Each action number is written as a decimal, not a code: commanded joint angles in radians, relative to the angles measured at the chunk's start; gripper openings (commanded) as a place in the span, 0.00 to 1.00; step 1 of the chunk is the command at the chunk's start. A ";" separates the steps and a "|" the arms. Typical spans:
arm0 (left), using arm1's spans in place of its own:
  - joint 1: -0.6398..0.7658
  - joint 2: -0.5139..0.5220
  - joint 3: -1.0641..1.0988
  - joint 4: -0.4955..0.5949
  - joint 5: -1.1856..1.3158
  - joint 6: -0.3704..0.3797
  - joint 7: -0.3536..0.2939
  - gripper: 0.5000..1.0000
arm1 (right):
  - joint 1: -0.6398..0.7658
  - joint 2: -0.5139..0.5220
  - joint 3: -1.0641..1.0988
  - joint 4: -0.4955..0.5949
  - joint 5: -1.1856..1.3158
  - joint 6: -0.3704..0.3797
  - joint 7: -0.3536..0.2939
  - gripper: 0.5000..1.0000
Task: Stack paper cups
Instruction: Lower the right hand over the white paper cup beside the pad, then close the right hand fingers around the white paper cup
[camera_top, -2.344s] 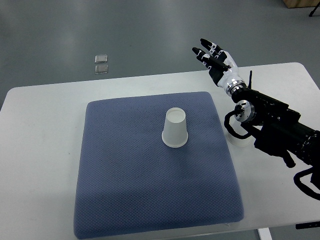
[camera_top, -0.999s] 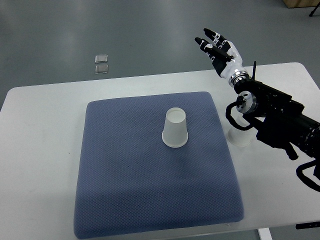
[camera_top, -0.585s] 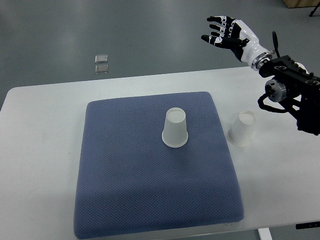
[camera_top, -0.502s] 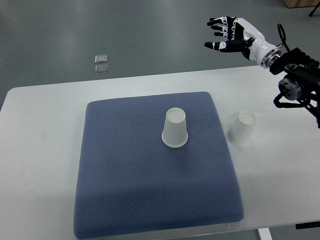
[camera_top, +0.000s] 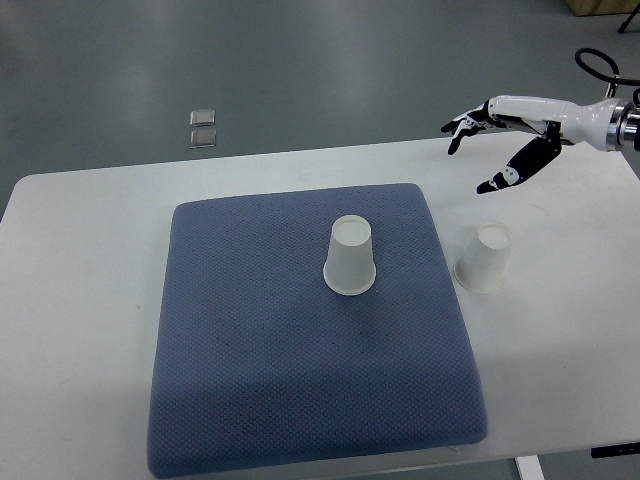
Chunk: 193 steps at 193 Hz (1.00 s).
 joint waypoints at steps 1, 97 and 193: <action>0.001 0.000 -0.001 0.000 0.000 0.000 0.000 1.00 | 0.011 -0.044 -0.002 0.060 -0.145 0.025 -0.003 0.81; 0.001 0.000 0.001 0.000 0.000 0.000 0.000 1.00 | 0.019 0.015 -0.068 0.094 -0.376 -0.041 -0.023 0.80; 0.000 0.000 -0.001 0.000 0.000 0.000 0.000 1.00 | -0.001 0.081 -0.152 0.050 -0.487 -0.137 -0.023 0.80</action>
